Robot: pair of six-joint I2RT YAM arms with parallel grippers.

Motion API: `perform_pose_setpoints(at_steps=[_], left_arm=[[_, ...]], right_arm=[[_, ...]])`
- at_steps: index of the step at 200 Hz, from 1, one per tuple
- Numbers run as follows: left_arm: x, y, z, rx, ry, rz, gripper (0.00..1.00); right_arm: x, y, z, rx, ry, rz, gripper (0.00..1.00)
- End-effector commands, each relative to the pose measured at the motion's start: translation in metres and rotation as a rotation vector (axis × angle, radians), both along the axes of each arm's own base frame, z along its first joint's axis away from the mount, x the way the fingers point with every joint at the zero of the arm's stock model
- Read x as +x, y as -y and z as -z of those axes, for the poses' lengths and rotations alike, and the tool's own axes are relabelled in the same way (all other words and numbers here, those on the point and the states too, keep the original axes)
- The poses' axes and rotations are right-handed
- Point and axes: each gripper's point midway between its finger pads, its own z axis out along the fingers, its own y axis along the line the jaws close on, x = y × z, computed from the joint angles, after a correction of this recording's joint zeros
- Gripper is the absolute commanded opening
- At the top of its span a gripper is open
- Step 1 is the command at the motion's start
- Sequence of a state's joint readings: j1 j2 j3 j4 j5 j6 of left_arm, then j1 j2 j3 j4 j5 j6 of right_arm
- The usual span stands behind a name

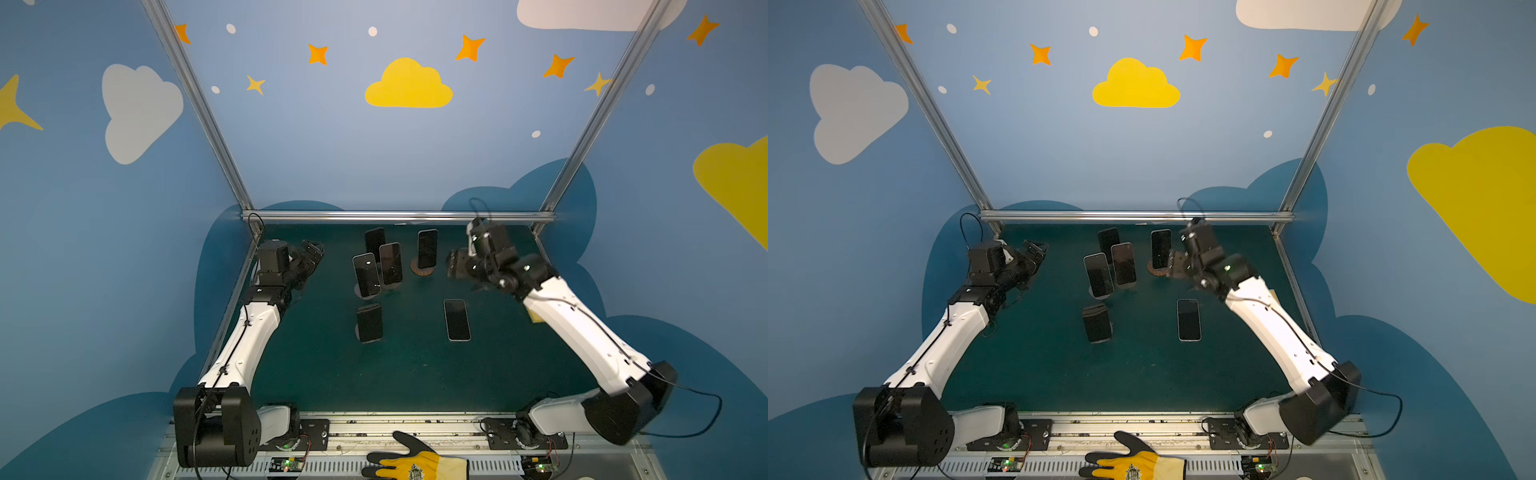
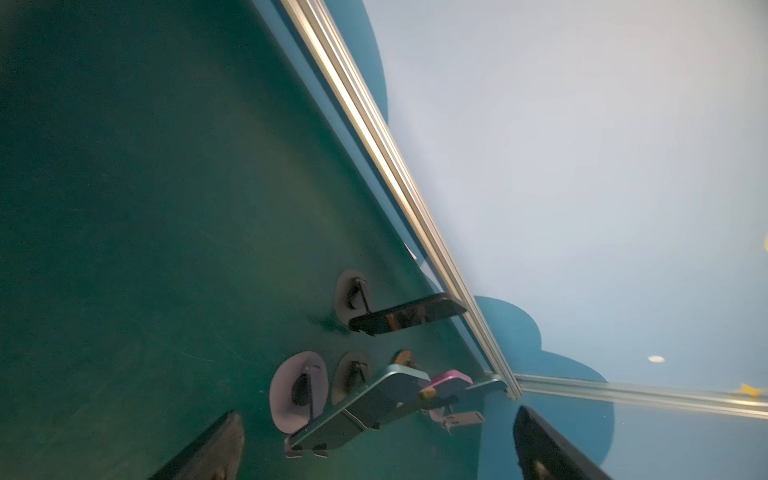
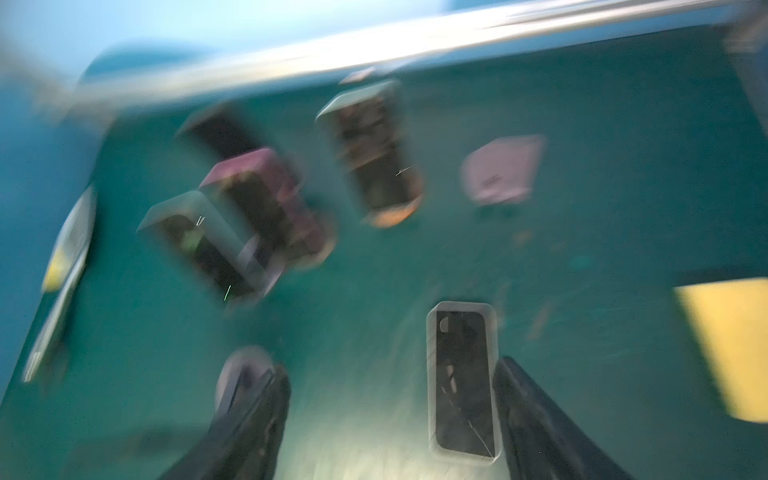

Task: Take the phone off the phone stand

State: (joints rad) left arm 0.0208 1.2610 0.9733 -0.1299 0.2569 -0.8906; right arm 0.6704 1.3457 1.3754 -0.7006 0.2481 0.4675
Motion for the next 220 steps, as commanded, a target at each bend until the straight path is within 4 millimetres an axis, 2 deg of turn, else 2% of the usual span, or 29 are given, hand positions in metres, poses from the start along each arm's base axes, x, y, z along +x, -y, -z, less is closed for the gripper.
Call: perform_pose_setpoints(at_steps=[1,23,59,85,108,140,220], left_arm=[[-0.004,-0.022,0.01,0.058,-0.071,-0.092,1.0],[-0.005,-0.03,0.018,0.047,-0.104,-0.125,1.0],[-0.005,-0.045,0.024,0.032,-0.125,-0.166,1.0],[-0.001,-0.042,0.024,0.025,-0.125,-0.143,1.0],[0.002,-0.037,0.023,0.009,-0.105,-0.122,1.0],[0.005,-0.03,0.018,-0.014,-0.062,-0.081,1.0],[0.007,-0.022,0.012,-0.041,-0.034,-0.045,1.0]], right_arm=[[-0.044,-0.032,0.006,0.011,0.133,-0.064,0.77],[-0.076,-0.059,0.011,0.041,0.17,-0.107,0.8],[-0.097,-0.115,0.018,-0.024,0.119,-0.243,0.85],[-0.098,-0.143,0.019,-0.05,0.11,-0.245,0.87],[-0.092,-0.169,0.018,-0.039,0.181,-0.267,0.89],[-0.087,-0.192,0.023,-0.021,0.179,-0.278,0.9],[-0.07,-0.215,0.045,-0.095,0.128,-0.256,0.92]])
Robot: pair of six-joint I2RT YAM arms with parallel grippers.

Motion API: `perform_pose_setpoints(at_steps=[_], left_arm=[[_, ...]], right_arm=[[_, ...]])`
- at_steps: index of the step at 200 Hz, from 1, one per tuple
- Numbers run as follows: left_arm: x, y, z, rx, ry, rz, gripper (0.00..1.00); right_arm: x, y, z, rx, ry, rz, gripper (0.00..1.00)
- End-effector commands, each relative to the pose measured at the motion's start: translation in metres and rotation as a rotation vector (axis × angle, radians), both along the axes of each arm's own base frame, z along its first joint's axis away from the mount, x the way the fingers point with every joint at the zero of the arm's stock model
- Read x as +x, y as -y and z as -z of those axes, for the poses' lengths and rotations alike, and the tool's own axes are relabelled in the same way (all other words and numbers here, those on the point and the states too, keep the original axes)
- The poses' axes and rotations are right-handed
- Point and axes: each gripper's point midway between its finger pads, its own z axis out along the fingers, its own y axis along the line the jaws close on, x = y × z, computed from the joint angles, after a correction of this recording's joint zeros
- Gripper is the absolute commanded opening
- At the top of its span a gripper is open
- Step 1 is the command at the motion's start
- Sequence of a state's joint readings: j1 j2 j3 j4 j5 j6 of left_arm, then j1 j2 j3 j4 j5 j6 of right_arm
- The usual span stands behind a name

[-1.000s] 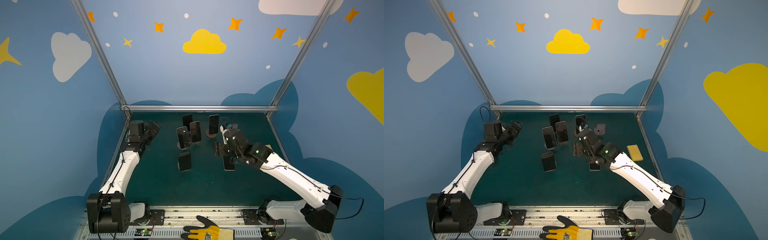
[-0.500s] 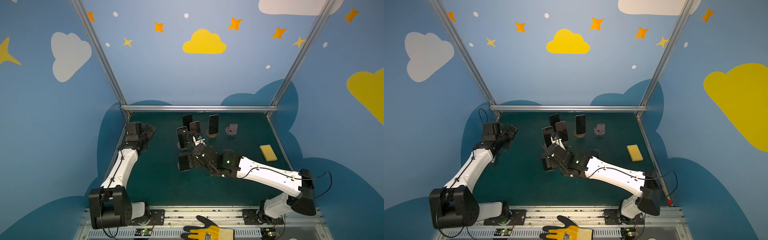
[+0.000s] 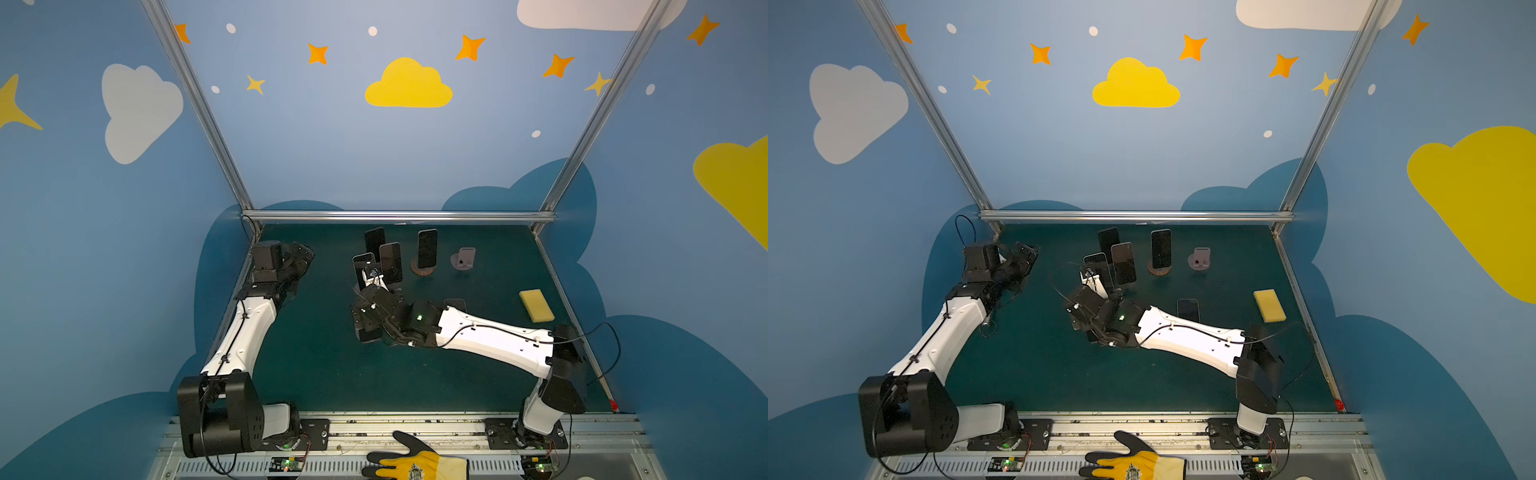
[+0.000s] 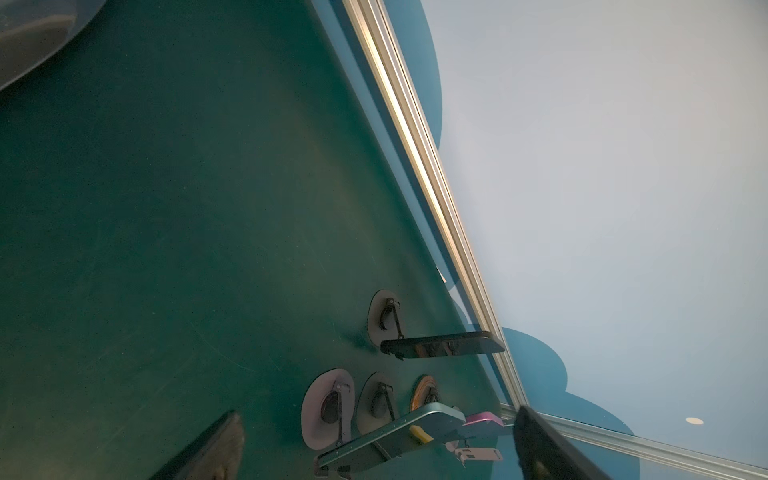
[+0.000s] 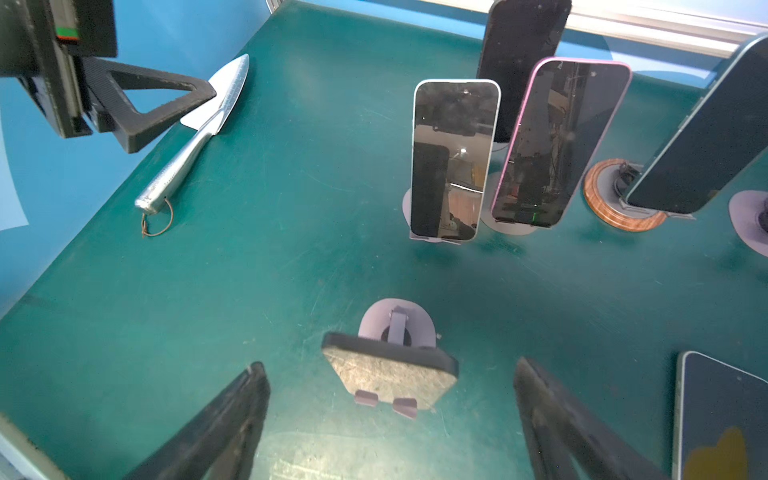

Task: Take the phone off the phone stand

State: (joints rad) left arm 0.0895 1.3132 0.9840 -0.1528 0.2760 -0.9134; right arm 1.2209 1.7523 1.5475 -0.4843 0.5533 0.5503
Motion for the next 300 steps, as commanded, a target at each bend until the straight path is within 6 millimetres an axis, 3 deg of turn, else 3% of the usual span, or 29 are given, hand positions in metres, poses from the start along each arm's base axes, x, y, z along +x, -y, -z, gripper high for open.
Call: perform_pose_setpoints(at_steps=[1,92,144,300], left_arm=[[0.001,0.003,-0.007,-0.007,0.034,0.017,1.0],[0.006,0.018,-0.015,-0.059,0.088,0.089,1.0],[0.01,0.022,-0.008,-0.092,0.066,0.107,1.0],[0.012,0.025,-0.007,-0.112,0.073,0.117,1.0]], right_arm=[[0.006,-0.002,-0.001,-0.013,-0.003,0.022,0.92],[0.024,-0.009,0.032,-0.061,-0.045,0.044,0.92],[0.033,-0.007,0.05,-0.039,-0.109,0.078,0.92],[0.023,-0.02,0.083,-0.02,-0.143,0.094,0.9]])
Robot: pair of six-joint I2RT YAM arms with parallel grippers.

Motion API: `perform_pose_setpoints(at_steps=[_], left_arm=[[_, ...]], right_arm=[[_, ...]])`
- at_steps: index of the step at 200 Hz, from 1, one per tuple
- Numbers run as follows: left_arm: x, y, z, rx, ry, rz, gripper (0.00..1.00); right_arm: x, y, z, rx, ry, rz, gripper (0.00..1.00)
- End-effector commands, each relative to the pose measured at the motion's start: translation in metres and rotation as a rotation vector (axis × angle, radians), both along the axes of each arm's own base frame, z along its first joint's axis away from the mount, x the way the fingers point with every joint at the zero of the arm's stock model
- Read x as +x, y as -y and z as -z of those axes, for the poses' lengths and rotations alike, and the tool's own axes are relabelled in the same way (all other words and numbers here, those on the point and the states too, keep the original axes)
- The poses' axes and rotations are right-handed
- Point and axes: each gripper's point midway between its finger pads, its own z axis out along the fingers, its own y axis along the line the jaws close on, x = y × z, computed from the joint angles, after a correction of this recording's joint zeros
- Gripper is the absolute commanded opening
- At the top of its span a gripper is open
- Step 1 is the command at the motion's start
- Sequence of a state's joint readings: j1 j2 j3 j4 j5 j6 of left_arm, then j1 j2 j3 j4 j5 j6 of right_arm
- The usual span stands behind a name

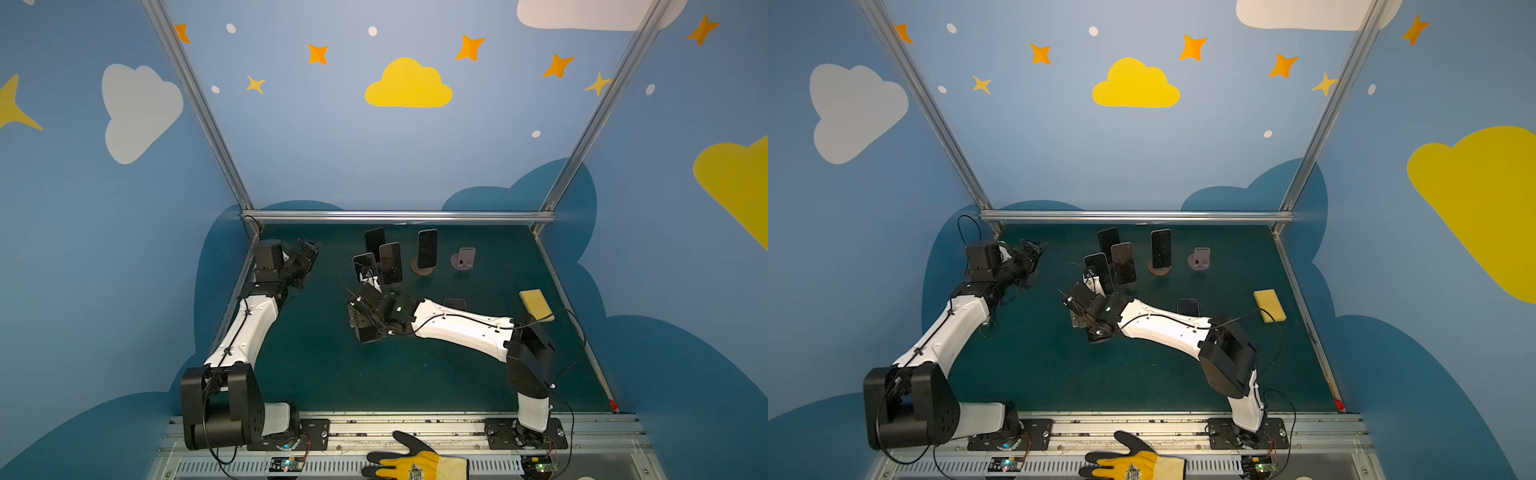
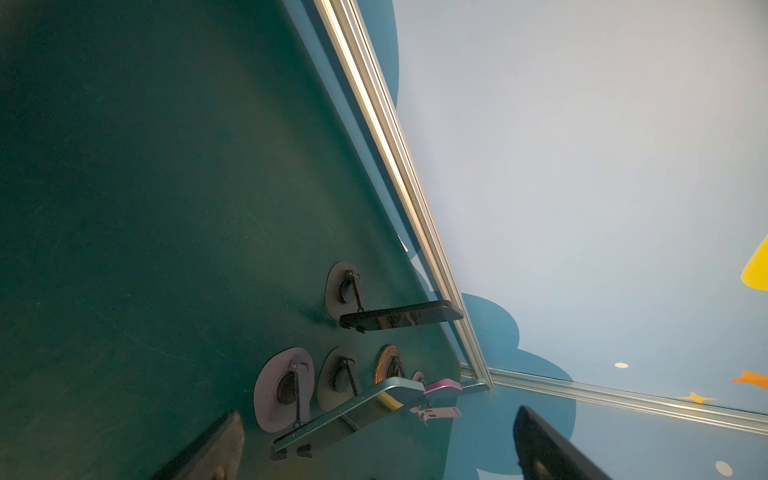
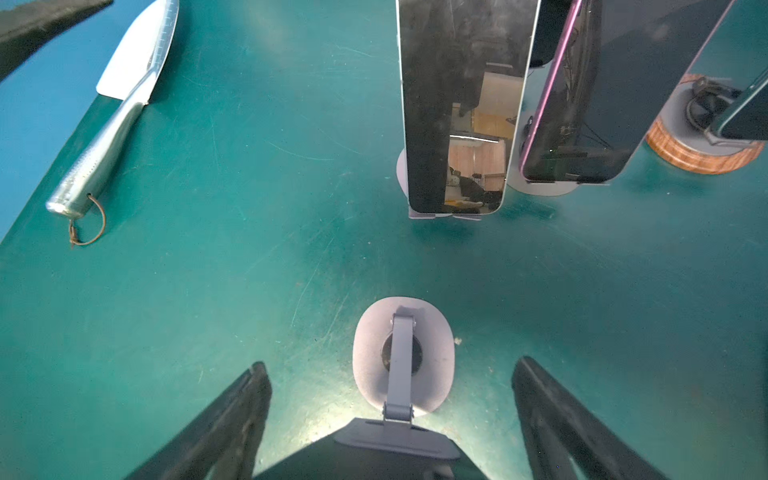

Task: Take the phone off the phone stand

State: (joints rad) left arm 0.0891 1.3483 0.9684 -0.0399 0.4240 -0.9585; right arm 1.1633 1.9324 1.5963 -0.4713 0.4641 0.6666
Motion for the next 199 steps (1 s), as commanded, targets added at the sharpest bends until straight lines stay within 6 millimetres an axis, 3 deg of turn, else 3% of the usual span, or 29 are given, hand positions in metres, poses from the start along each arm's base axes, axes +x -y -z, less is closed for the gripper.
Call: perform_pose_setpoints(at_steps=[1,135,199], left_arm=[[0.002,0.001,-0.001,-0.005,0.015,0.01,1.0],[0.003,0.002,-0.001,-0.009,0.022,0.016,1.0],[0.003,0.005,-0.006,-0.02,0.047,0.03,1.0]], right_arm=[[0.0,-0.003,0.013,-0.01,0.007,0.019,0.9],[0.003,0.001,0.027,-0.029,0.022,0.03,0.73],[0.001,0.006,-0.005,0.0,0.095,-0.013,0.66]])
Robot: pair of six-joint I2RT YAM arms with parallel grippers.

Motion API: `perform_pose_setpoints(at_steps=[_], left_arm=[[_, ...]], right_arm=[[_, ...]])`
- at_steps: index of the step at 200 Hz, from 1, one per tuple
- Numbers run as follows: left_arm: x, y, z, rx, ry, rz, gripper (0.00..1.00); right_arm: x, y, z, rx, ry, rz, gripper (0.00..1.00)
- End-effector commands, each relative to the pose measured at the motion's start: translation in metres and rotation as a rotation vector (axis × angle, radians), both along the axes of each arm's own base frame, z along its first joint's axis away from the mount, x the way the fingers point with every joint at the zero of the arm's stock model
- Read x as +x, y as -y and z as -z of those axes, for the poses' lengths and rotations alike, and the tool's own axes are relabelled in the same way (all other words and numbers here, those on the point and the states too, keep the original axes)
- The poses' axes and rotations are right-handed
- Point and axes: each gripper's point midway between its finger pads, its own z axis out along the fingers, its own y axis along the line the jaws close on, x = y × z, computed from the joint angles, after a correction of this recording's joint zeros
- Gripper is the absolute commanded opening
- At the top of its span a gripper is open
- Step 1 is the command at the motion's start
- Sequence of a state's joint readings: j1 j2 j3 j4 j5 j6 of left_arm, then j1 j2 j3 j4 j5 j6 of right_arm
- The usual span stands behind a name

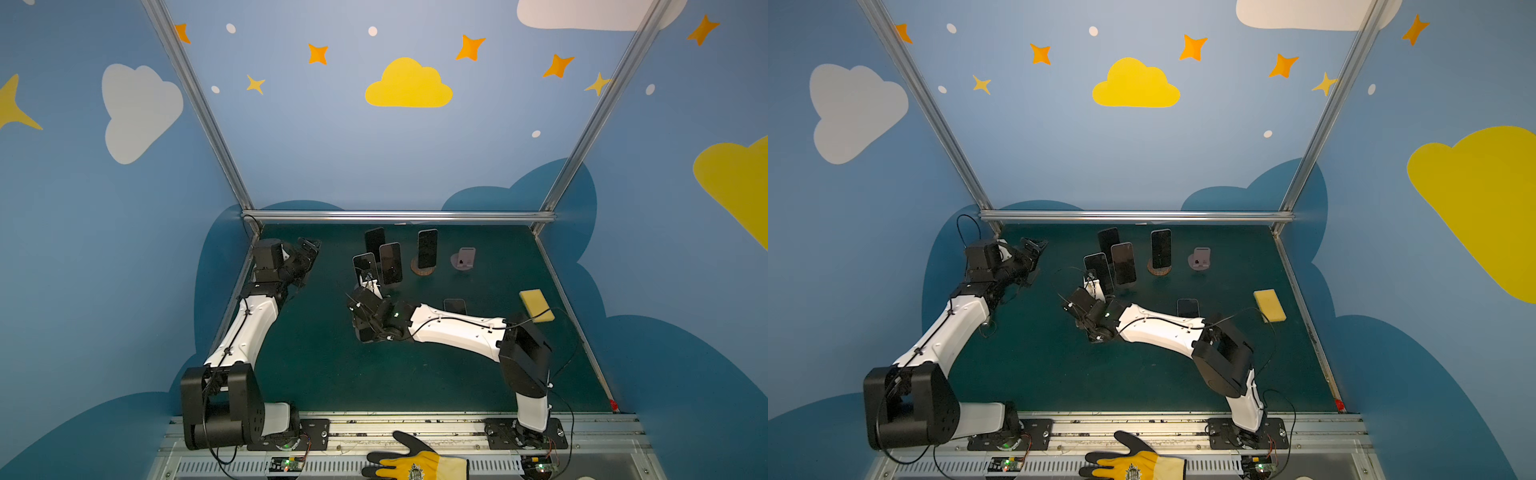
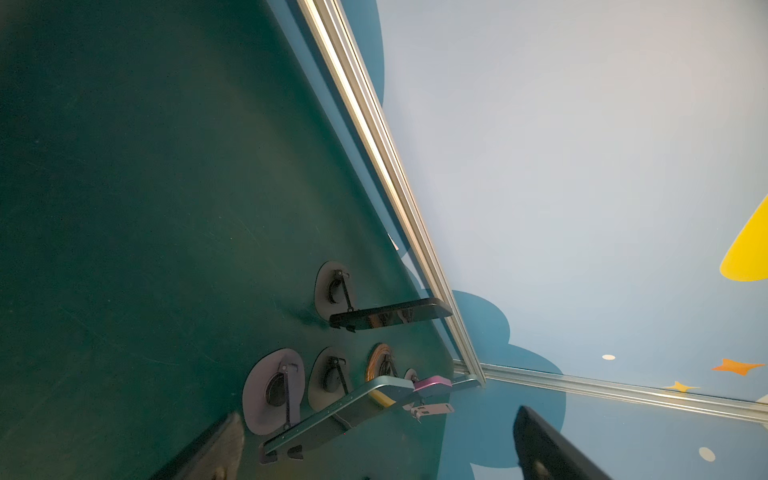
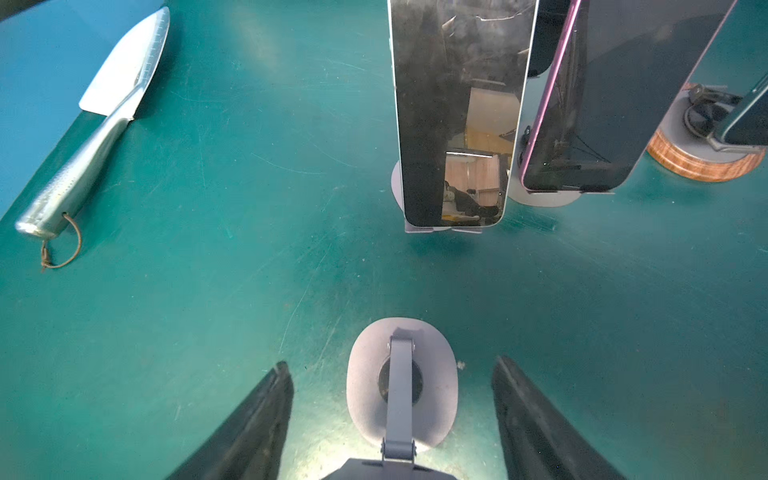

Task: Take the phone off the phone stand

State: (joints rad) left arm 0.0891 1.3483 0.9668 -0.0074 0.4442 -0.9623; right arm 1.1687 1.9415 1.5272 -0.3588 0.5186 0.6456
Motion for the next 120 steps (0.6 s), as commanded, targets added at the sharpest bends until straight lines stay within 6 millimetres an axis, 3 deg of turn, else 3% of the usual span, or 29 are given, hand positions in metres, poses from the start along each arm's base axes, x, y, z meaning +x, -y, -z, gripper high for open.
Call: perform_pose_setpoints(at_steps=[1,120], left_arm=[[0.001,0.002,0.001,-0.01,0.017,0.014,1.0],[-0.001,0.017,-0.01,0.004,0.064,0.066,1.0]], right_arm=[[-0.005,0.007,-0.018,-0.002,0.037,-0.029,0.66],[-0.009,0.022,-0.065,0.046,0.119,-0.057,0.63]])
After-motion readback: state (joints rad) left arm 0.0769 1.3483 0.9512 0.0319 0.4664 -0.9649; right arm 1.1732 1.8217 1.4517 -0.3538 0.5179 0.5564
